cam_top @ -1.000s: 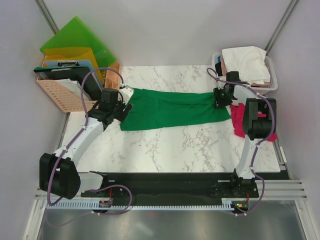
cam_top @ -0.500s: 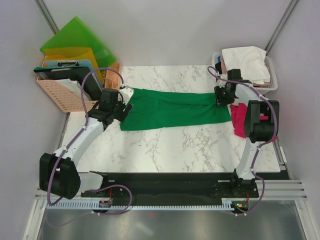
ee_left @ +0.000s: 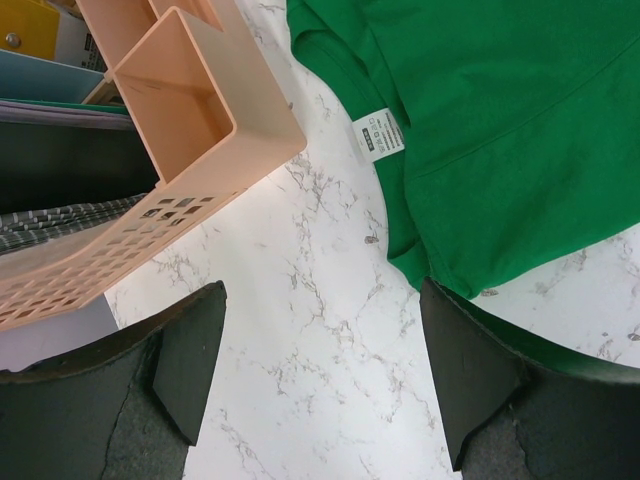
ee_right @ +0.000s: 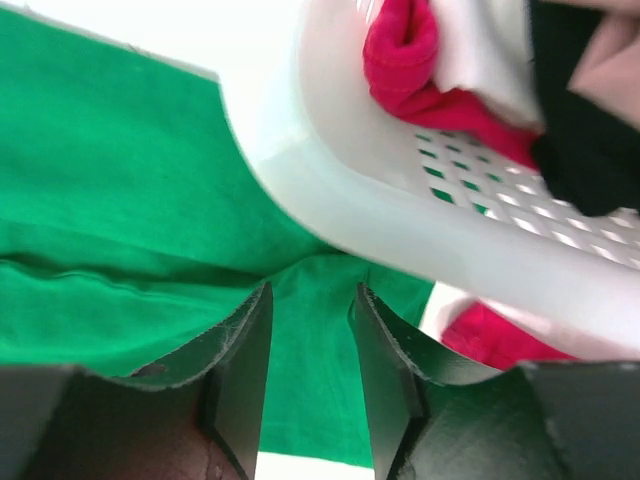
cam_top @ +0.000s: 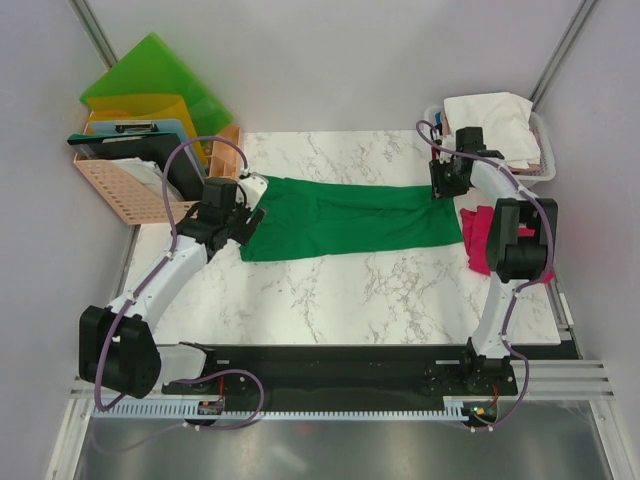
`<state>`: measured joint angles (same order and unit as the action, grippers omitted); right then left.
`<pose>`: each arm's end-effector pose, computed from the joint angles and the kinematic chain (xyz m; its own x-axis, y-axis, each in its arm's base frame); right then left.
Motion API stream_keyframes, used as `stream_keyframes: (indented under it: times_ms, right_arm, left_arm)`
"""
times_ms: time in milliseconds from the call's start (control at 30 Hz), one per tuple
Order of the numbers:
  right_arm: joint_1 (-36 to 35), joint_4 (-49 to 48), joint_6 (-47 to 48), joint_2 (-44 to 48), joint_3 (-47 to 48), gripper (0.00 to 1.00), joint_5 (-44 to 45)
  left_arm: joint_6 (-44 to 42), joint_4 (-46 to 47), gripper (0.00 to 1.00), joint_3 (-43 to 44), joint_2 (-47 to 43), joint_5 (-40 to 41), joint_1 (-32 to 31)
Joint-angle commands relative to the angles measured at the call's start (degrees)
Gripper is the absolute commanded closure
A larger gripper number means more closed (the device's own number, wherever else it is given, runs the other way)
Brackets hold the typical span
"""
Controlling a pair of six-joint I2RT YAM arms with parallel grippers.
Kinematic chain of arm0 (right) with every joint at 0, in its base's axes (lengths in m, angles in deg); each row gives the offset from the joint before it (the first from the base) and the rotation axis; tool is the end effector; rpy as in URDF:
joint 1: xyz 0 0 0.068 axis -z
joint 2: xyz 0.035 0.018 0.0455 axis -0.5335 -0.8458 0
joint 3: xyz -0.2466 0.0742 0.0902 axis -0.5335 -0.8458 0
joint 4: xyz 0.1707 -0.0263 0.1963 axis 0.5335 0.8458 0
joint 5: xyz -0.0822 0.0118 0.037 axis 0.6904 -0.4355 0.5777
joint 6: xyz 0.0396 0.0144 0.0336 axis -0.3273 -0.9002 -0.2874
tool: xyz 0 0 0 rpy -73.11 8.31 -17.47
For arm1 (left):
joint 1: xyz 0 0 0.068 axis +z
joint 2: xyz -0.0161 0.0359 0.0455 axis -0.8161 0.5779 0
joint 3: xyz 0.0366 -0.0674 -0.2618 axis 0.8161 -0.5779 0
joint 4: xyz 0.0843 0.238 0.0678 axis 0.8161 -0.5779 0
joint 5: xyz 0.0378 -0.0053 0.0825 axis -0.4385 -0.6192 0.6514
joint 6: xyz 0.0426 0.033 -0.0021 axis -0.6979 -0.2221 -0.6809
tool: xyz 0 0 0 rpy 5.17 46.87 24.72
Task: Fold and stack the t-shirts
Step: Fold the other side of the tshirt into a rectangle
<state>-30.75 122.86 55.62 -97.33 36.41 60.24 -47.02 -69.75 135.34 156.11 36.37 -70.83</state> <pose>0.4467 -0.0059 0.2121 -0.8299 -0.1473 -0.5381 -0.2022 0.9784 0.0440 0.2690 -0.0713 0.2720 -0.5141 0.5759 -0.6356 0.3960 0.8167 0.4197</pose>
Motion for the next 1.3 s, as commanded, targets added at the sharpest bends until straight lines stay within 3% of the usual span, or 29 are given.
stream_keyframes:
  times_ms: [0, 233, 267, 300, 367, 400, 433, 700, 733, 767, 833, 900, 1033, 1267]
  right_arm:
    - [0.0, 0.26, -0.8, -2.32, 1.3, 0.55, 0.0]
    - [0.0, -0.79, 0.08, -3.38, -0.81, 0.59, 1.32]
    - [0.0, -0.97, 0.09, -3.29, -1.25, 0.63, 1.24]
    - [0.0, -1.06, 0.09, -3.12, -1.42, 0.74, 1.32]
    - [-0.09, -1.32, 0.09, -2.94, -1.69, 0.81, 1.41]
    - [0.0, -1.41, 0.09, -2.85, -1.6, 0.95, 1.59]
    - [0.0, -1.5, -0.09, -2.85, -1.69, 1.0, 1.76]
    - [0.0, -1.41, 0.7, 0.48, -3.53, 1.0, 1.68]
    - [0.0, -1.41, 0.87, 1.1, -3.71, 0.99, 1.68]
    - [-0.09, -1.32, 1.05, 1.71, -3.71, 0.92, 1.76]
    - [0.0, -1.06, 1.58, 2.07, -3.54, 0.56, 1.68]
    - [0.0, -1.14, 1.67, 2.33, -3.62, 0.34, 1.33]
    - [0.0, -1.67, 0.97, 1.28, -2.66, 0.34, 0.89]
    - [0.0, -1.67, -1.05, -4.08, 2.08, 0.41, 0.54]
  left_arm:
    - [-0.14, 1.56, 0.15, 0.15, -0.79, -0.18, 0.06]
    - [-0.14, 1.56, 0.15, 0.15, -0.35, -0.35, 0.06]
    - [-0.14, 1.56, 0.15, 0.32, -0.35, -0.44, 0.14]
    - [-0.14, 1.56, 0.15, 0.41, -0.35, -0.44, 0.06]
    - [-0.14, 1.56, 0.15, 0.5, -0.17, -0.44, 0.06]
    - [-0.14, 1.56, 0.15, 0.41, -0.17, -0.44, 0.06]
    - [-0.23, 1.48, 0.15, 0.41, -0.17, -0.44, 0.06]
    - [-0.58, 1.65, 0.15, -0.21, -0.43, -0.26, 0.06]
    - [-0.67, 1.56, 0.15, -0.21, -0.52, -0.26, 0.06]
    - [-0.58, 1.65, 0.15, -0.12, -0.26, -0.35, 0.14]
    - [-0.49, 1.74, 0.15, -0.03, 0.26, -0.61, 0.06]
    - [-0.06, 1.65, 0.15, 0.06, 0.53, -1.05, 0.14]
    - [-0.14, 1.65, 0.15, -0.12, 0.53, -0.97, 0.06]
    - [-0.67, 1.74, 0.15, -0.56, 0.09, -0.27, 0.15]
